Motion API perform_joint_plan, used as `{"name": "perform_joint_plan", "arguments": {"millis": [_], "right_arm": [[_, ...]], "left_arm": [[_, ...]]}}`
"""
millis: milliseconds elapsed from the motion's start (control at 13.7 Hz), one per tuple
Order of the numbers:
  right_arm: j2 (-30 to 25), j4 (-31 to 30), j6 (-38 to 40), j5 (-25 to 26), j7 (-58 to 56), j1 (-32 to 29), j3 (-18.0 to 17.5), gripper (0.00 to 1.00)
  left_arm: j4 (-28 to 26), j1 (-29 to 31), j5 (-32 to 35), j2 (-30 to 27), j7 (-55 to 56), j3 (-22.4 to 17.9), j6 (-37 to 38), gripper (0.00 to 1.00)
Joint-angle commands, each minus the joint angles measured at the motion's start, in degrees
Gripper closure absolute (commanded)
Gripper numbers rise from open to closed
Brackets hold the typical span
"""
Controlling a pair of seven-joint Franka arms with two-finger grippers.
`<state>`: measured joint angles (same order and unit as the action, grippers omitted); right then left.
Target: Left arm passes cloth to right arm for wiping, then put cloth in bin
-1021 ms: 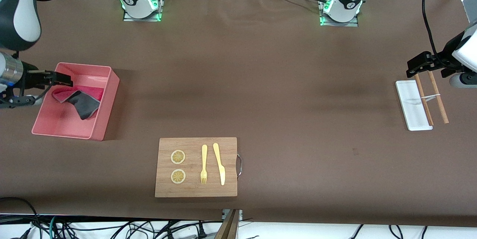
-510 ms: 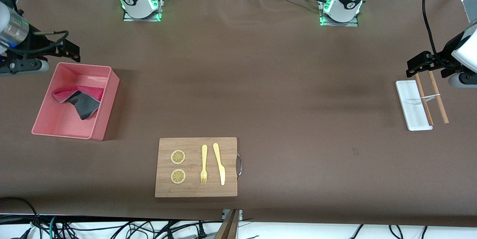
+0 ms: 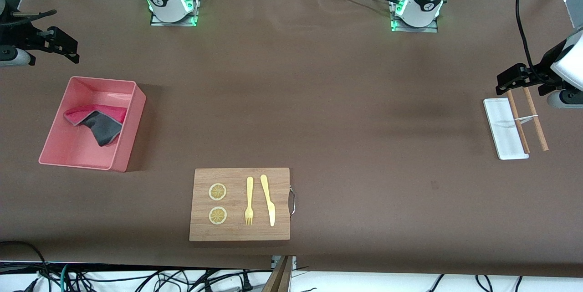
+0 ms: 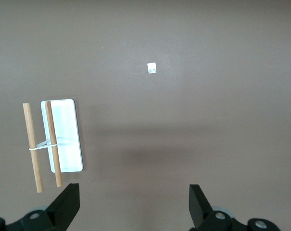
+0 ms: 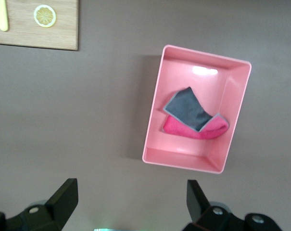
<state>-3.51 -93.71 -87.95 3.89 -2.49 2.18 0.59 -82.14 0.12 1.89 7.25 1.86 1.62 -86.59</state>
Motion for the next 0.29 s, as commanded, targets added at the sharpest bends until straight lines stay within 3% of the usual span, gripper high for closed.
{"name": "perform_joint_plan", "arguments": {"millis": [0, 219], "right_arm": [[0.34, 0.63, 1.03, 0.15, 1.18, -0.95, -0.51, 0.00], [1.22, 1.24, 1.11, -0.02, 1.17, -0.86, -0.24, 0.00]], "left_arm": [[1.72, 0.23, -0.93, 0.66, -1.33, 0.05, 1.24, 0.00], [1.72, 0.32, -0.93, 0.66, -1.33, 0.05, 1.24, 0.00]]}}
